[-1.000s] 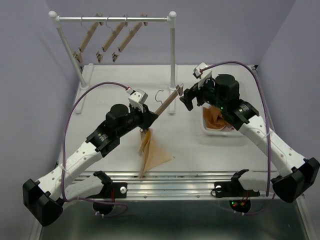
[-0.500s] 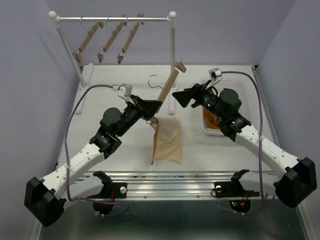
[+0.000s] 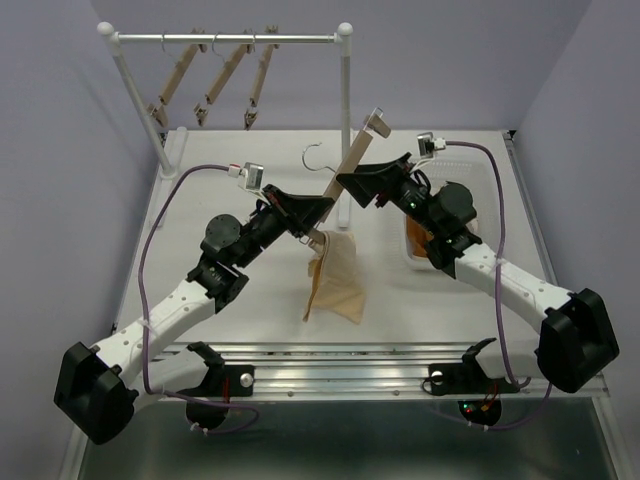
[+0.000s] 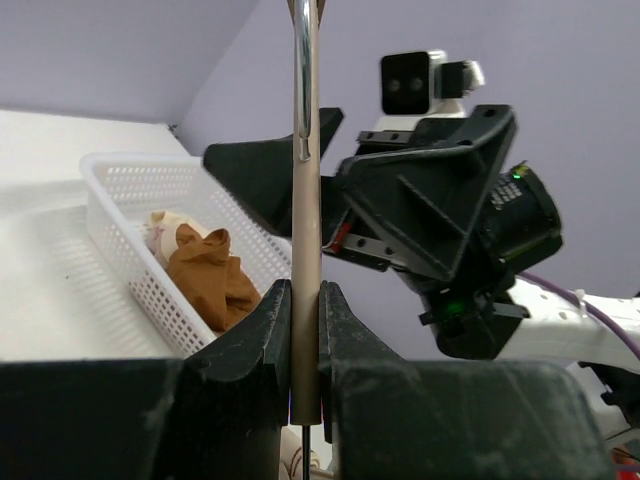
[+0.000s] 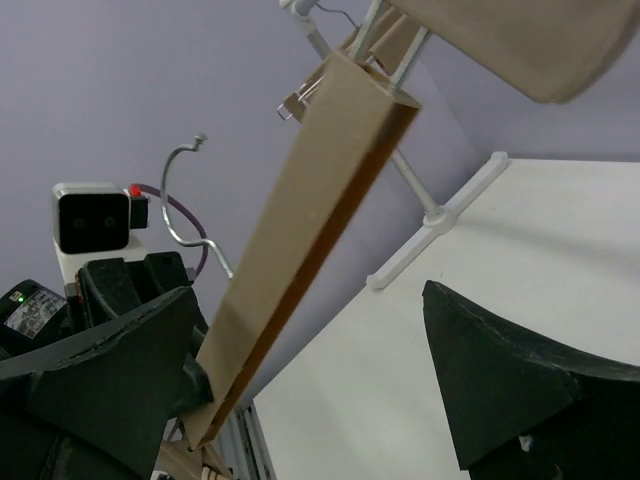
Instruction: Remove the underwear clipped to the hanger
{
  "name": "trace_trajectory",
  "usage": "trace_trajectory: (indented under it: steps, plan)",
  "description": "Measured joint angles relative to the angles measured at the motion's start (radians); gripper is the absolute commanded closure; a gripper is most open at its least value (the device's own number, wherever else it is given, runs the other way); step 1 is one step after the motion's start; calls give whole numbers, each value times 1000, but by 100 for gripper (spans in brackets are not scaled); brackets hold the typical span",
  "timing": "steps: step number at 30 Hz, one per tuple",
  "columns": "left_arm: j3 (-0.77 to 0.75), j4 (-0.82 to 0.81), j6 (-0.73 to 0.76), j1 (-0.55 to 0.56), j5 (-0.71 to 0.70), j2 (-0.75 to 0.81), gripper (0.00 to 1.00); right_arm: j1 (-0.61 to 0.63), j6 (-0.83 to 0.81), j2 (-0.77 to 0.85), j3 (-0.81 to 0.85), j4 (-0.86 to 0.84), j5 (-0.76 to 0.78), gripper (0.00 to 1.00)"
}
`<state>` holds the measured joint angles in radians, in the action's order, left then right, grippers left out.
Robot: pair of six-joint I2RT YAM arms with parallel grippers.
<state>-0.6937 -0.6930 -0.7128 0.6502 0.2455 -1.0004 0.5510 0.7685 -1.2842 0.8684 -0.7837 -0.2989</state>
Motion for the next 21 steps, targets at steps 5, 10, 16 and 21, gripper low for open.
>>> trace_trajectory:
  steps: [5,10,16,21]
  plan:
    - [13,-46,-15,-8,27,-2,100,0,15,-53,21,-34,-22,31]
    - [15,-64,-19,-11,51,-14,100,0,53,-80,34,-119,-58,47]
    - [15,-89,-21,-15,66,-27,100,0,110,-122,62,-192,-108,77]
    - [14,-101,-24,-17,67,-23,32,0,154,-121,66,-226,-112,99]
